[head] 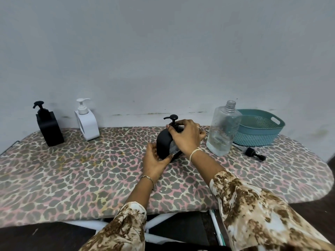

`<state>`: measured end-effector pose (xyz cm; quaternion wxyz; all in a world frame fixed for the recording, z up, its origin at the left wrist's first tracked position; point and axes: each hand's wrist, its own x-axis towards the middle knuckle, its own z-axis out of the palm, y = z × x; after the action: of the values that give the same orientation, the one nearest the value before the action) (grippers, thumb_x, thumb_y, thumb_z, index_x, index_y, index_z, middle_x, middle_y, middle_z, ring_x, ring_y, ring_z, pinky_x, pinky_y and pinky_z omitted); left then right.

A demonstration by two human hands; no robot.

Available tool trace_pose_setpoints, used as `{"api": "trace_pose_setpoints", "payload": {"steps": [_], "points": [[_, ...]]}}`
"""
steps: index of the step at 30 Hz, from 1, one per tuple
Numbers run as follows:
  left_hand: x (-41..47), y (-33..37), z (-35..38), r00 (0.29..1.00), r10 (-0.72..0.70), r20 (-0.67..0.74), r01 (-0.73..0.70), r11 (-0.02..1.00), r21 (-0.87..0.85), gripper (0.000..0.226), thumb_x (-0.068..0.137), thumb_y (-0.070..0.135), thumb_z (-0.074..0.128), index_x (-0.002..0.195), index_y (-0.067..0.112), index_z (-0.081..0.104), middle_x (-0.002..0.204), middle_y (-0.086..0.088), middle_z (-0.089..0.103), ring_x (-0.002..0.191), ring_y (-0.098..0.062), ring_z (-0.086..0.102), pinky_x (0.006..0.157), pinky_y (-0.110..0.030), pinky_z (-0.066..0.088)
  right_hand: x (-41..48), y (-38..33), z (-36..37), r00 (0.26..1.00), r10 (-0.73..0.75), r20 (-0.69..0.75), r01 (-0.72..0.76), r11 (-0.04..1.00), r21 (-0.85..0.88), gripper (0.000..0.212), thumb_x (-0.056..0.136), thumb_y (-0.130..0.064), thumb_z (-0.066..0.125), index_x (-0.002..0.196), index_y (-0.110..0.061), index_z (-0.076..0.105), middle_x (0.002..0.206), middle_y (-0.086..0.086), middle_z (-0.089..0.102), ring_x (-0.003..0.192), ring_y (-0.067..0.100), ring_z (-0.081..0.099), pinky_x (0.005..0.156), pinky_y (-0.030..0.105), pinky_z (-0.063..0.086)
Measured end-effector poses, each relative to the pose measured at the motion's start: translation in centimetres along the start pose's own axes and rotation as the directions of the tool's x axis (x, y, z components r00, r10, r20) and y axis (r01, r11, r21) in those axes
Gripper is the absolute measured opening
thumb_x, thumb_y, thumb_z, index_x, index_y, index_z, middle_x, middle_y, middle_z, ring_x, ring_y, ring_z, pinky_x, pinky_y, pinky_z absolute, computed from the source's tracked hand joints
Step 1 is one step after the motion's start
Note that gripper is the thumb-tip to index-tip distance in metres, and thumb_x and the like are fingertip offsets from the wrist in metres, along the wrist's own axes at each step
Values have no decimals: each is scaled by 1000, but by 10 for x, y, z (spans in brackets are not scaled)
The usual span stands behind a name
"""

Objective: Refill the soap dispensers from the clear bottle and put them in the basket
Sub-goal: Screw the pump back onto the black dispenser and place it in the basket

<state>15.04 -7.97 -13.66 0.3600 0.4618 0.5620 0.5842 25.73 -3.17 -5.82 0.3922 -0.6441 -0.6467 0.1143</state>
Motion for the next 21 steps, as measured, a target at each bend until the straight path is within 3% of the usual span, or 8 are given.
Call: {"api": "trace_pose_setpoints", "payload": {"steps": [7, 10, 12, 15, 21], "points": [[1, -2, -1, 1000, -10, -5, 10, 1000, -7, 57, 71, 6, 82, 113, 13, 45, 110, -3, 61, 100, -13, 62, 83, -18, 52, 2, 0, -4, 990, -62, 127, 47, 991, 122, 34, 91, -49, 57, 119, -30, 64, 125, -4, 60, 126, 19, 41, 97, 41, 19], [0, 1, -1, 1000, -11, 3, 11, 1000, 1, 56, 72, 7, 82, 112, 13, 43, 105, 3, 59, 94, -5, 61, 75, -10, 51, 7, 4, -11, 970, -116, 213, 101, 992, 81, 33, 93, -46, 54, 123, -32, 61, 125, -6, 61, 127, 18, 41, 92, 38, 16], [-1, 1, -1, 1000, -12, 6, 12, 1000, 8, 56, 72, 8, 82, 112, 14, 43, 105, 2, 59, 94, -7, 61, 75, -11, 51, 11, 5, -17, 963, -136, 234, 135, 991, 20, 32, 92, -47, 56, 119, -33, 63, 121, -7, 64, 128, 18, 42, 100, 42, 18], [-2, 1, -1, 1000, -7, -10, 7, 1000, 16, 56, 71, 8, 83, 110, 13, 44, 108, -2, 60, 96, -10, 62, 76, -12, 51, 12, 3, -20, 976, -143, 164, 162, 981, -107, 33, 87, -54, 60, 112, -34, 68, 114, -8, 66, 126, 16, 44, 106, 48, 19], [-4, 5, -1, 999, 18, -51, -14, 997, 74, 62, 61, 13, 89, 106, 12, 46, 102, -1, 61, 93, -13, 62, 73, -12, 51, 4, -5, -7, 996, -37, -83, 23, 987, -156, 39, 72, -67, 66, 89, -33, 74, 85, -12, 71, 105, 13, 58, 104, 49, 23]]}}
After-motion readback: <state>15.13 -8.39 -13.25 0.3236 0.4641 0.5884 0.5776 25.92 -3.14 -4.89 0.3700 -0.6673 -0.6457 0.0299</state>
